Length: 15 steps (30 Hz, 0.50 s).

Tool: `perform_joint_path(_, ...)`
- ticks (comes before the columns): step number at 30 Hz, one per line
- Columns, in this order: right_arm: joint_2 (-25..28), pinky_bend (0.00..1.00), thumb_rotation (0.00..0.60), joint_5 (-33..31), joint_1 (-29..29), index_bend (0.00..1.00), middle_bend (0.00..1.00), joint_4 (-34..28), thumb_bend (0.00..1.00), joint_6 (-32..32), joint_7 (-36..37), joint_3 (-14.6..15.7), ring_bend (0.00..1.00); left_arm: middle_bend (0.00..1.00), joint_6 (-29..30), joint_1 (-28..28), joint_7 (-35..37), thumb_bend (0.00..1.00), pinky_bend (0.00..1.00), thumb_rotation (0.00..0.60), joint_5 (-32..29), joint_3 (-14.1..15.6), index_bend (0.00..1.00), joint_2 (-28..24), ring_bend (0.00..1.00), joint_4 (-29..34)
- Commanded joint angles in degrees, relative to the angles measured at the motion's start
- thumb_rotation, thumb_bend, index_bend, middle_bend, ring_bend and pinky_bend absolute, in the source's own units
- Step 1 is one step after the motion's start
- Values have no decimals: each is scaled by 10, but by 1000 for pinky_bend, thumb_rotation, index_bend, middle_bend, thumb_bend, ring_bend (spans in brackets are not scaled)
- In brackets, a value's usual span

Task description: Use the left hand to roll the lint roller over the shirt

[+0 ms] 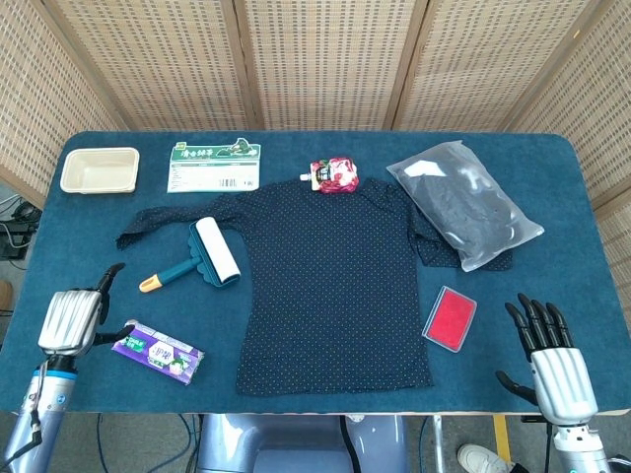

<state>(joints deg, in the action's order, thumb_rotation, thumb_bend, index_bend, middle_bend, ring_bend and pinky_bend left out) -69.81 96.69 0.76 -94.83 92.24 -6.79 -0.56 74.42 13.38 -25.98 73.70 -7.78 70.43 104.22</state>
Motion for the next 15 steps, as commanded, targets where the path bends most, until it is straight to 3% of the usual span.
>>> perform_joint_path(1, 0, 0, 600, -1, 0, 0, 0, 0, 61, 0, 1, 0, 0, 865, -34, 25, -6, 9, 683, 600, -42, -17, 302, -8, 727, 8)
perform_joint_path(5, 1, 0, 600, -4, 1, 0, 0, 1, 61, -2, 4, -1, 0, 874, -73, 57, -30, 10, 688, 600, -116, -38, 360, -4, 733, -1)
perform_joint_path(15, 0, 0, 600, -5, 2, 0, 0, 2, 61, -4, 6, -1, 0, 874, -114, 122, -86, 73, 690, 600, -251, -62, 372, 24, 734, -46)
